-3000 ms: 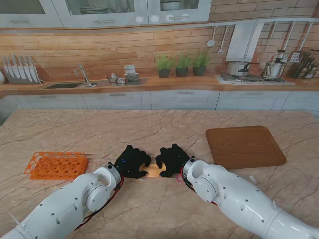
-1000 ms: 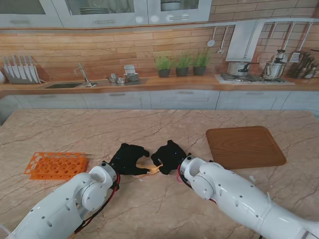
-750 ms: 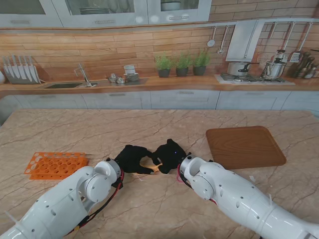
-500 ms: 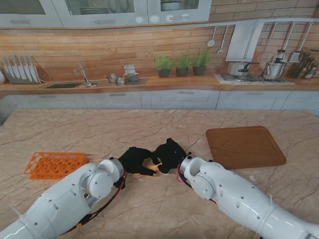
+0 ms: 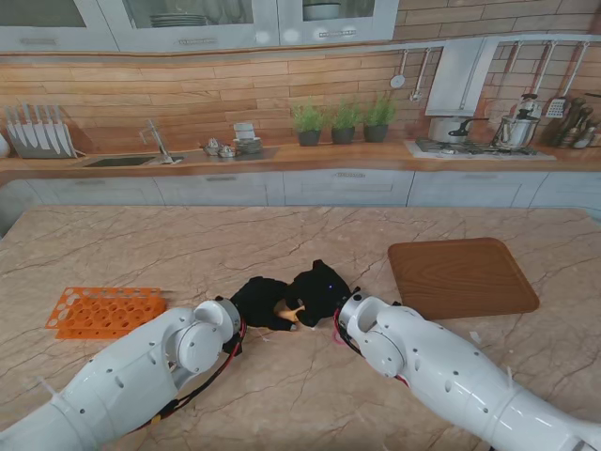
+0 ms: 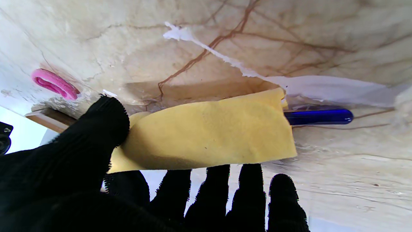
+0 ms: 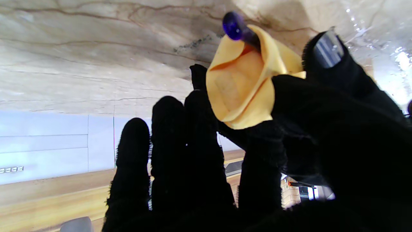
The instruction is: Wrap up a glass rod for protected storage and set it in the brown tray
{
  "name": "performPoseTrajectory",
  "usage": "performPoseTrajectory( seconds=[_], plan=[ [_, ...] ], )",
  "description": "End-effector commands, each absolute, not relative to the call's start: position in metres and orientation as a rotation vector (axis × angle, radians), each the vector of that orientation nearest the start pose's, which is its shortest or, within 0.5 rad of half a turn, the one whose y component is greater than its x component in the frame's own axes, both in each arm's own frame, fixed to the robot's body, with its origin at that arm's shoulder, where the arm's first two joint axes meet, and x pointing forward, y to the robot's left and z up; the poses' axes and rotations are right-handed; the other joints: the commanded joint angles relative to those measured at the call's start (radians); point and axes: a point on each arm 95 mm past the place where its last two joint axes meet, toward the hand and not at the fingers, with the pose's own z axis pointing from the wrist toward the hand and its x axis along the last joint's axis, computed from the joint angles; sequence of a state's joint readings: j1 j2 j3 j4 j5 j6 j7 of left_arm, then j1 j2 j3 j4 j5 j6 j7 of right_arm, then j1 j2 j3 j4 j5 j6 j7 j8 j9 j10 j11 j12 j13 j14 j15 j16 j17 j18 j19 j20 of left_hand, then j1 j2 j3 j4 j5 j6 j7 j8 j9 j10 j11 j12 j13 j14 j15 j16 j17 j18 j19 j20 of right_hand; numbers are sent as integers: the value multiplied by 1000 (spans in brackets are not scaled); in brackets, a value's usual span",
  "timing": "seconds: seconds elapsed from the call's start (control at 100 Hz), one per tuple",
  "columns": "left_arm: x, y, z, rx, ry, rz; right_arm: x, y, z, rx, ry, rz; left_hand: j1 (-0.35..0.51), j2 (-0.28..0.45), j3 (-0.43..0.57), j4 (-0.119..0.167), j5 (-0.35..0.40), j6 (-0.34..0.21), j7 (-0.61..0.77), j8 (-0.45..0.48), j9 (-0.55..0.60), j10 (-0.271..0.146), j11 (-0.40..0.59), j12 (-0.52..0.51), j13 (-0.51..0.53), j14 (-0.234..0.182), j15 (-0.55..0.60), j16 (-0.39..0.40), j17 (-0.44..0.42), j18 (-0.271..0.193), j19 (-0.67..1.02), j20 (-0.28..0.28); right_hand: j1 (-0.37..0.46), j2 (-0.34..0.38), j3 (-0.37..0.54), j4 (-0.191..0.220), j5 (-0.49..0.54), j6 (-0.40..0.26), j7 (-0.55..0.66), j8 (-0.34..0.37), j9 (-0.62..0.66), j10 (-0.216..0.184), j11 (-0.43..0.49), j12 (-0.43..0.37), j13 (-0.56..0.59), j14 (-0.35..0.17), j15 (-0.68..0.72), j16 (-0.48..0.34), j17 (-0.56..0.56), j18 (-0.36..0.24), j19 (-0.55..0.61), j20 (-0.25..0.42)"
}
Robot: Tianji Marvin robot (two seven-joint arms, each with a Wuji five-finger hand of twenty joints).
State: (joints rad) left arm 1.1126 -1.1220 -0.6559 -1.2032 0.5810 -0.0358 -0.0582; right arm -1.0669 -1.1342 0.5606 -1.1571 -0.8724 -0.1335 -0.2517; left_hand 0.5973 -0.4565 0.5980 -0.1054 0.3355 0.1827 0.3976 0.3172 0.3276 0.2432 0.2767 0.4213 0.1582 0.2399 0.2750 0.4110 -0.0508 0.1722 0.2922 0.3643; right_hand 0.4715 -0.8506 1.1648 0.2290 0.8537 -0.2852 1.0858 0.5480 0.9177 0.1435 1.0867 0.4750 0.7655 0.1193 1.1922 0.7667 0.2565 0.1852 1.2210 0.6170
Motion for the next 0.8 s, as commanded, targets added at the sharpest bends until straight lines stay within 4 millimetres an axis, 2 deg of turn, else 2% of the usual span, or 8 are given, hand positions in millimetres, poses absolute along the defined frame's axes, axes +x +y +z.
performPoseTrajectory(
  seconds=[0.0, 0.1, 0.2, 0.39, 0.46, 0.54, 0.59, 0.79],
  plan=[
    [448, -95, -387, -1424, 1889, -1526, 446, 115, -369, 849, 1849, 1677, 20, -33, 35, 26, -38, -26, 41, 20, -25, -18, 20, 6, -9, -3, 16, 4, -2, -19, 6, -1, 52, -17, 70, -11, 60, -34, 35, 6, 36, 39, 26, -5, 20, -22, 32, 12, -3, 27, 33, 6],
    [449, -96, -389, -1424, 1900, -1511, 446, 114, -367, 845, 1842, 1683, 50, -15, 54, 29, -22, -31, 55, 24, -18, -19, 29, 9, -5, -1, 23, 7, 5, -17, 20, 2, 52, -18, 71, -12, 60, -34, 34, 7, 36, 40, 25, -5, 20, -21, 31, 12, -3, 27, 33, 7],
    [449, -98, -391, -1423, 1893, -1506, 447, 114, -367, 842, 1832, 1689, 117, 100, 21, 32, 11, -17, 105, 43, 43, -17, 83, 37, 24, 7, 72, 30, -2, -5, 122, 18, 49, -17, 73, -11, 60, -32, 35, 8, 37, 39, 26, -4, 21, -20, 32, 13, -3, 27, 33, 8],
    [449, -102, -397, -1493, 1861, -1508, 447, 114, -367, 838, 1816, 1699, 166, 197, 39, 39, 126, -23, 197, 85, 139, -16, 183, 115, 80, 26, 163, 86, -2, 9, 244, -3, 48, -18, 76, -7, 61, -33, 35, 10, 38, 40, 26, -3, 22, -21, 32, 14, -3, 28, 32, 9],
    [449, -103, -398, -1503, 1861, -1507, 447, 114, -367, 837, 1810, 1701, 262, 174, -8, -34, 178, -46, 257, 109, 164, -18, 197, 132, 92, 29, 179, 97, -6, 9, 278, -30, 45, -17, 76, -7, 61, -33, 35, 11, 37, 38, 26, -2, 22, -21, 31, 14, -3, 28, 32, 9],
    [449, -104, -398, -1519, 1871, -1500, 447, 114, -367, 838, 1805, 1701, 421, 189, -168, -64, 218, -66, 361, 117, 186, -20, 206, 137, 103, 29, 187, 98, -7, 8, 292, -53, 43, -15, 74, -5, 59, -33, 34, 11, 37, 37, 26, -1, 22, -21, 31, 14, -3, 28, 32, 10],
    [449, -105, -399, -1529, 1875, -1497, 447, 113, -367, 840, 1800, 1700, 502, 219, -270, -58, 239, -69, 429, 127, 198, -22, 211, 138, 107, 29, 190, 98, -9, 8, 299, -55, 43, -15, 74, -4, 59, -33, 34, 11, 37, 37, 25, -1, 22, -22, 31, 14, -3, 28, 32, 10],
    [446, -107, -401, -1552, 1873, -1519, 448, 111, -367, 842, 1775, 1695, 557, 208, -288, -56, 241, -44, 593, 227, 269, -22, 217, 129, 171, 18, 199, 89, -6, -11, 359, -30, 41, -12, 70, -3, 56, -33, 33, 12, 36, 37, 25, 0, 22, -22, 31, 15, -3, 28, 32, 11]
  ],
)
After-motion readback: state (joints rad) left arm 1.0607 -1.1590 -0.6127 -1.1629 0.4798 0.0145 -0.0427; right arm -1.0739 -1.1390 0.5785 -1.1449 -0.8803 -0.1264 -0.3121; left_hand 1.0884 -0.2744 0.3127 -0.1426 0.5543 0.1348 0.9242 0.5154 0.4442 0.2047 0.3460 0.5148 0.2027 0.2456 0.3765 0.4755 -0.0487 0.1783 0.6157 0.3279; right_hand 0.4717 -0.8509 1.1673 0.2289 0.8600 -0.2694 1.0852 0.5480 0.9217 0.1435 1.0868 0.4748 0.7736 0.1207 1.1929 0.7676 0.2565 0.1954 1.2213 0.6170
